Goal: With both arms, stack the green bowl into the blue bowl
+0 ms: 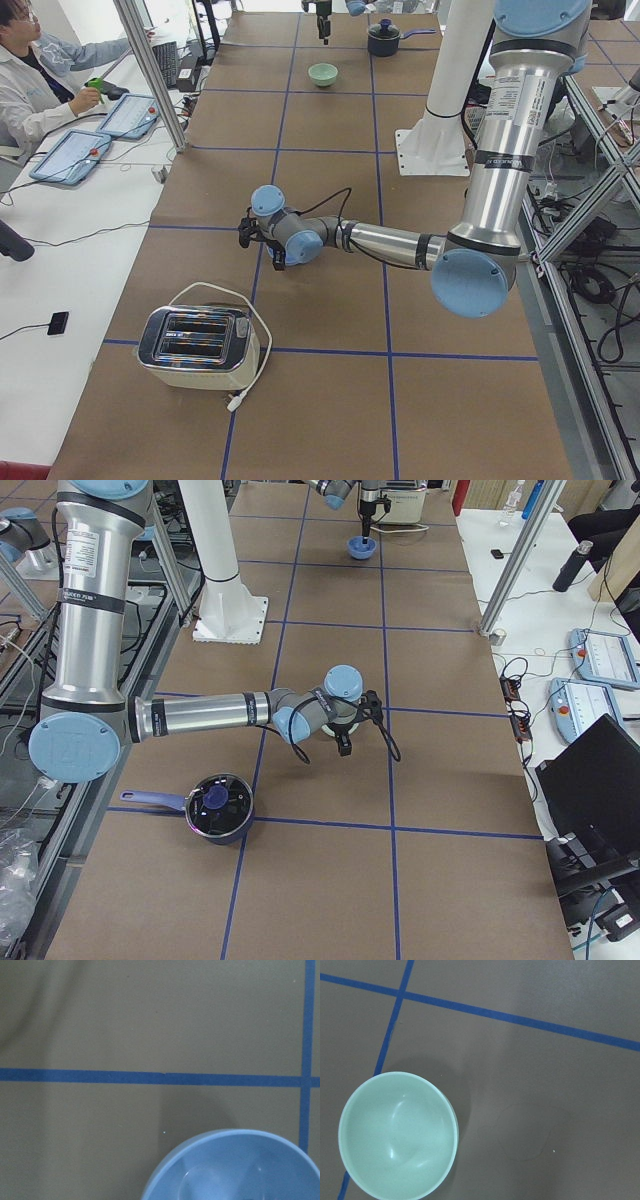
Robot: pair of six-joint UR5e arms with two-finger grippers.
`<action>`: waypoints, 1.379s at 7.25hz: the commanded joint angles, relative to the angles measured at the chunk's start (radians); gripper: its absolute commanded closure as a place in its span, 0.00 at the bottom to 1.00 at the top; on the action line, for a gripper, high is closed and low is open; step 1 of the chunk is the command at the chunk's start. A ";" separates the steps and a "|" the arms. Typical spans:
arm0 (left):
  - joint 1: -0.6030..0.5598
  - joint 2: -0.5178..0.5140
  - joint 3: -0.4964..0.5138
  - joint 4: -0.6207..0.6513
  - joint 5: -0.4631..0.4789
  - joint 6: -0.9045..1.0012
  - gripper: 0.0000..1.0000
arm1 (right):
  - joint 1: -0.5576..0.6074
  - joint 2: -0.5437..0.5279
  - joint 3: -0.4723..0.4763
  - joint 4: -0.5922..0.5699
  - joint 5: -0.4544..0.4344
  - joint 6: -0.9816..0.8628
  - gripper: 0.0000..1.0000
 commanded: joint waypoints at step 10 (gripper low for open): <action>0.006 0.007 -0.022 -0.056 -0.008 -0.106 1.00 | -0.102 0.088 -0.066 -0.001 -0.071 0.010 0.40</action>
